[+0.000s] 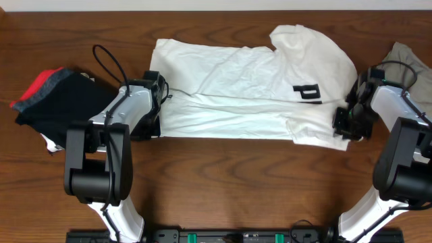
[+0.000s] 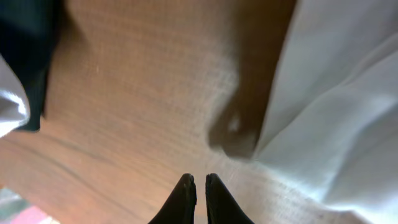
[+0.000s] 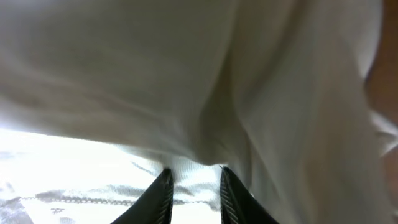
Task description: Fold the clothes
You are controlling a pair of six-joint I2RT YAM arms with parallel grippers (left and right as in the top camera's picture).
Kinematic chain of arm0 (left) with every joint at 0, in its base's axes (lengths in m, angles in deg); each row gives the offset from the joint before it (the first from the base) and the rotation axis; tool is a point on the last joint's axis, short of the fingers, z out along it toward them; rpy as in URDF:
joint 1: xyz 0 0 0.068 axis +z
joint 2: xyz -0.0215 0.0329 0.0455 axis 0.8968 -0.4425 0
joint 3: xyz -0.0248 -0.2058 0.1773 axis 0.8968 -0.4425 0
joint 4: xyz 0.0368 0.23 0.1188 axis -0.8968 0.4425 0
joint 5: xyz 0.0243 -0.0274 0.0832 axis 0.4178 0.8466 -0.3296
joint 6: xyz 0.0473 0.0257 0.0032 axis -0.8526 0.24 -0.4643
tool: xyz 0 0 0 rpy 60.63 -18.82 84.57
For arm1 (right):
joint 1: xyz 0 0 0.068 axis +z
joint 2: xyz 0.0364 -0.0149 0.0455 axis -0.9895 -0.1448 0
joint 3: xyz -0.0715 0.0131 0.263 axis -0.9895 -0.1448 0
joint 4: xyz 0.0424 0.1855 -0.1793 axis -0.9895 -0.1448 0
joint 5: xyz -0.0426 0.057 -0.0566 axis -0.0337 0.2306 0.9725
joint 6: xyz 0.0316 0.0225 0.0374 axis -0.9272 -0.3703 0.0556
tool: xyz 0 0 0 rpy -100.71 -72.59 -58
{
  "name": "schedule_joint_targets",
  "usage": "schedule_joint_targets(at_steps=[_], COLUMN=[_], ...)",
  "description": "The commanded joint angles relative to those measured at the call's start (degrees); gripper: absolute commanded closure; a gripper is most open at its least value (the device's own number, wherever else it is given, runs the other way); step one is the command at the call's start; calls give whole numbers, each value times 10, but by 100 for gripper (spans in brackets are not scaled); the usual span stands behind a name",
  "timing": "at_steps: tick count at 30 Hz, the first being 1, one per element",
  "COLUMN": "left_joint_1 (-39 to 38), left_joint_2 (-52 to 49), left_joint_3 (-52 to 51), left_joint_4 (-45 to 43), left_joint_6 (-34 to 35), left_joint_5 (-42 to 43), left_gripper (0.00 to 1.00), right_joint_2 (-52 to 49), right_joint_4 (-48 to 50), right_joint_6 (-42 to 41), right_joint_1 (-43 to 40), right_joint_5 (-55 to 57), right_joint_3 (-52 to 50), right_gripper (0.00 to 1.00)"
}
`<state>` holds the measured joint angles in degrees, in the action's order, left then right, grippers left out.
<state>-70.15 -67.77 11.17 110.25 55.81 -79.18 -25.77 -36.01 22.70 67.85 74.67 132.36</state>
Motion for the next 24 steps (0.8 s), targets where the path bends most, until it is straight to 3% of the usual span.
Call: schedule_joint_targets(at_steps=[1, 8, 14, 19, 24], left_joint_1=[3, -3, -32, -63, -82], left_joint_2=[7, 19, 100, 166, 151], left_joint_3=[-7, -7, -7, -7, -7], left_joint_4=[17, 16, -21, -107, -146], left_joint_6=[32, 27, -6, -22, -34], left_joint_5=[-13, 18, 61, 146, 155], left_gripper=[90, 94, 94, 93, 93], right_joint_2=[-19, -19, -5, 67, 165], right_joint_4=[-36, -70, -50, -44, -69], right_joint_6=[-33, -33, -31, -31, -50], right_joint_1=[-12, -12, -7, 8, 3], right_joint_5=[33, 45, 43, 39, 42], right_joint_3=[-15, -17, -17, -17, -17], right_gripper=[72, 71, 74, 73, 69])
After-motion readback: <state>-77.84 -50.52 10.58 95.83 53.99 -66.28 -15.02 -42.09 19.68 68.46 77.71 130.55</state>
